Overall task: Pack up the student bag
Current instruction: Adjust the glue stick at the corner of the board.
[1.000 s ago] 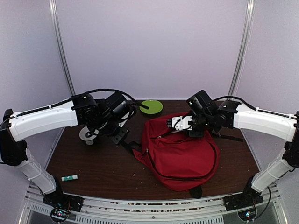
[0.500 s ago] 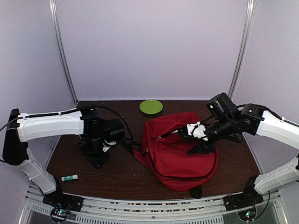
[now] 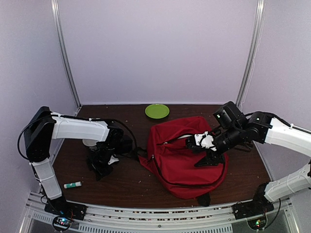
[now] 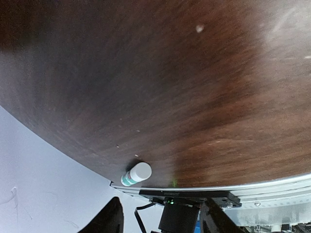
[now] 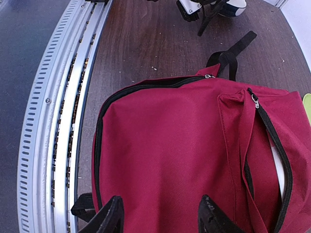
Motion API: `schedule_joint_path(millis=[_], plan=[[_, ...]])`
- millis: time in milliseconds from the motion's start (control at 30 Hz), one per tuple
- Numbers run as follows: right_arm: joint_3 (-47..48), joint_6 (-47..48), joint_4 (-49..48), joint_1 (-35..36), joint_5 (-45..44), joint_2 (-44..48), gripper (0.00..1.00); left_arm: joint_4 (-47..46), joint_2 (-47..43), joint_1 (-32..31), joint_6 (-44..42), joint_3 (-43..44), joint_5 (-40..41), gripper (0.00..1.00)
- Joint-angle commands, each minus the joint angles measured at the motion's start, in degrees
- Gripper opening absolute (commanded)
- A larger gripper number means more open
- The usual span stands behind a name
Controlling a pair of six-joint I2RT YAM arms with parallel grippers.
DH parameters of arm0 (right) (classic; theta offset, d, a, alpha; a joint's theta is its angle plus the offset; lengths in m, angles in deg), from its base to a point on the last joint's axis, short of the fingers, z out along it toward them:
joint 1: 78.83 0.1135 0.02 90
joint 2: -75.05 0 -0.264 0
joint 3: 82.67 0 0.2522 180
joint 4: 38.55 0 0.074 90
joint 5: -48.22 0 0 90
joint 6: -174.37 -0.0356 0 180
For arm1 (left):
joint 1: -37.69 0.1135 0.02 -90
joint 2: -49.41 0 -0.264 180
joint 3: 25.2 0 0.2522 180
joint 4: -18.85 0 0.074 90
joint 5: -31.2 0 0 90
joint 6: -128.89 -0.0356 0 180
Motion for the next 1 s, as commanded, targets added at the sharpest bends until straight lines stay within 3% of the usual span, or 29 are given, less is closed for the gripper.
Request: schedule_joint_path(millis=[0, 233, 400, 767, 967], plan=[[-0.47, -0.14, -0.75, -0.07, -0.58, 1.31, 0.53, -0.71, 1.98, 2.89, 2.68, -2.74, -0.4, 0.56], [-1.15, 0.07, -1.06, -0.16, -1.01, 0.75, 0.54, -7.33, -13.17, 12.08, 15.05, -11.36, 2.12, 0.57], [-0.33, 0.53, -0.06, -0.14, -0.09, -0.26, 0.54, -10.19, -22.6, 18.58, 19.1, -18.74, -0.67, 0.57], [-1.2, 1.14, 0.27, -0.19, -0.22, 1.27, 0.54, -4.96, -11.9, 19.43, 19.31, -19.46, -0.6, 0.59], [-1.37, 1.52, 0.54, -0.2, -0.31, 1.63, 0.54, -5.94, -10.86, 21.15, 20.33, -19.93, -2.21, 0.64]])
